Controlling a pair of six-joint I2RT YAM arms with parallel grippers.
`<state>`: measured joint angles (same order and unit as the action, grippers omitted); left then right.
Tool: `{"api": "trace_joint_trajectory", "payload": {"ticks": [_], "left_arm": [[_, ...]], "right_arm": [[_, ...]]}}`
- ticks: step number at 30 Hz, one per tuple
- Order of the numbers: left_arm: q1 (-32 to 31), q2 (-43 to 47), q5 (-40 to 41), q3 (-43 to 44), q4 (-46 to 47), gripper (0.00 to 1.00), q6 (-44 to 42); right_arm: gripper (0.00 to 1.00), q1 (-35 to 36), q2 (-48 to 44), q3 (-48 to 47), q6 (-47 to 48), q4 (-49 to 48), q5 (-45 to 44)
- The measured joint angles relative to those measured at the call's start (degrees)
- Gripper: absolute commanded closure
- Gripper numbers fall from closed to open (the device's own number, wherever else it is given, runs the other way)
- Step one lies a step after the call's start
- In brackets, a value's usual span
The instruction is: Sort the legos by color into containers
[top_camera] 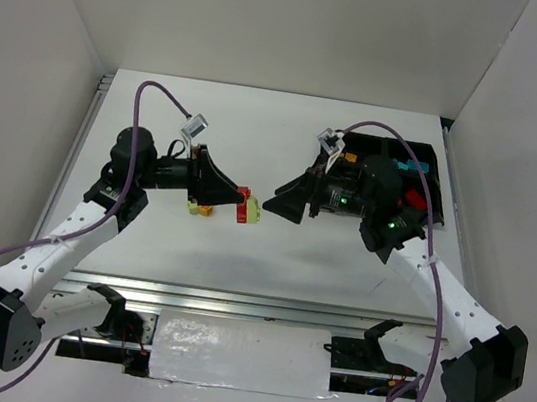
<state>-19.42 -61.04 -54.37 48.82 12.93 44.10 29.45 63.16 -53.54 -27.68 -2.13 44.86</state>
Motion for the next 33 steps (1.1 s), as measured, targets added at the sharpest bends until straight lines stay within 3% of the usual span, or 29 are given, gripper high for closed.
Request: {"api": "trace_joint_trajectory", "payload": {"ticks": [7,16,19,22,23,24,33], "left_arm": [[0.0,3.4,-4.9,-0.2,4.1,1.0,-0.1],[0.0,2.9,-3.3,-0.2,2.4,1.0,-0.5],[0.0,2.3,-1.7,-0.2,1.1,1.0,-0.5],[0.0,2.4,-1.2,-0.1,-0.1,1.0,-0.3],[0.0,2.5,-1.1,0.0,-0.6,1.0,-0.3],[-0.1,2.6,-1.0,0.2,-1.1,1.0,-0.3],[-0.4,3.1,1.2,0.7,-4.2,1.0,-2.6]], "right_arm": [[0.1,0.7,3.7,1.2,-6.1,-8.2,7.0],[0.15,4.9,4.7,1.3,-8.8,-13.4,10.5],[0.29,6.2,5.0,1.3,-8.5,-13.5,10.3],[0.51,7.0,6.1,1.3,-7.7,-13.2,9.0],[0.88,7.0,6.6,1.3,-7.6,-13.2,8.6],[1.0,7.0,6.9,1.3,-7.1,-13.2,8.2],[1.0,5.0,6.8,2.9,-4.3,-14.6,8.7]]}}
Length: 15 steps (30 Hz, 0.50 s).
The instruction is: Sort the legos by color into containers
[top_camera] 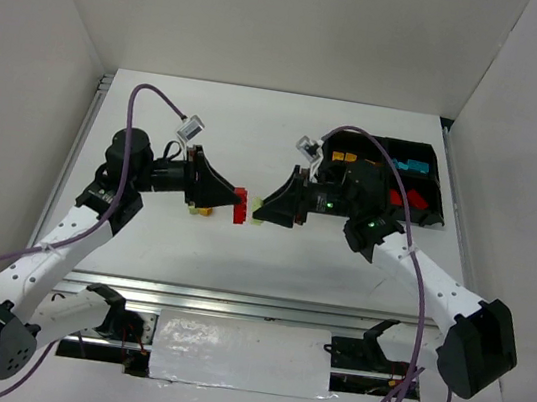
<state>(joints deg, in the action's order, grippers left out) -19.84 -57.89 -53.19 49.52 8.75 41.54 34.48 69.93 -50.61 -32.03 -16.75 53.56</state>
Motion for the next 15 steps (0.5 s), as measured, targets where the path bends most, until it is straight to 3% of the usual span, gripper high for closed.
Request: {"api": "trace_joint_trajectory", "payload": {"ticks": [4,9,11,15], "left_arm": [[1.1,1.9,1.9,0.0,-2.7,1.0,-2.3],[2.2,5.3,3.1,0.0,-4.6,1.0,-4.3],[2.4,5.7,4.0,0.2,-6.5,1.0,-5.6],[2.5,6.3,10.4,1.9,-15.1,1.0,-10.4]], "right_arm": [[1.0,-6.5,-0.9,4.1,-0.6,-2.1,2.8],[1.0,-11.5,-0.9,3.5,2.8,6.0,-2.3],[1.0,-12.9,-0.3,1.2,3.5,12.6,-10.0],[1.0,-14.8,6.0,-9.6,3.0,28.7,-37.2]]}}
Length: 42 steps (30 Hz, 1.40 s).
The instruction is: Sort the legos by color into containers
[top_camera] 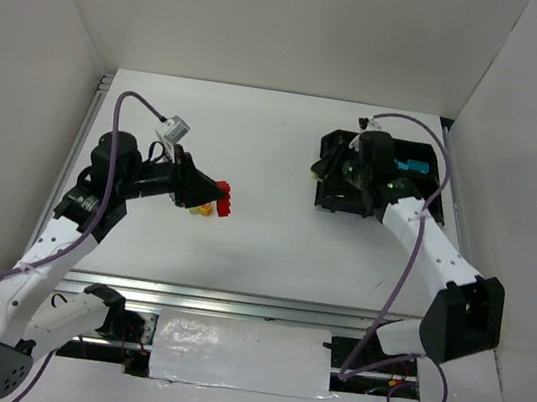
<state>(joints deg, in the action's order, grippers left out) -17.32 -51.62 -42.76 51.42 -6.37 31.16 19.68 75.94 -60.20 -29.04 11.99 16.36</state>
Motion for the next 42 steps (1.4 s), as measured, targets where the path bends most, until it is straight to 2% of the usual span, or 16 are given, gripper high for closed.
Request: {"api": "trace_joint_trajectory", "payload": {"ticks": [2,5,10,14,18,23,42], "left_arm": [[0.0,0.6,4.5,1.1,-5.2,1.0,-3.1],[0.0,3.1,13.3,1.9,-12.6,1.0,-7.3],[0.0,9.3,26.7,-0.1,-18.1,1.0,-8.8],[0.0,11.6,33.5,-1.7,-21.3,1.0,-8.9],[0.0,11.0,35.8,-2.1,-21.9,1.0,-8.8],[0.0,9.6,36.7,-2.1,-22.1,1.0,-8.8],[0.0,9.7,37.0,-2.1,-22.2,1.0,-8.8]], "right_arm": [[1.0,-0.6,4.5,-5.2,-0.3,6.1,-12.5],[1.0,-1.3,8.9,-7.8,-0.7,12.0,-25.0],[1.0,-2.4,10.7,-7.7,-0.7,17.8,-33.0],[1.0,-3.1,10.7,-7.7,-0.4,17.9,-33.8],[1.0,-4.8,10.7,-7.7,0.2,17.7,-32.6],[1.0,-7.1,10.7,-7.6,0.4,17.4,-30.8],[1.0,-7.2,10.7,-6.8,1.1,16.6,-26.7]]}}
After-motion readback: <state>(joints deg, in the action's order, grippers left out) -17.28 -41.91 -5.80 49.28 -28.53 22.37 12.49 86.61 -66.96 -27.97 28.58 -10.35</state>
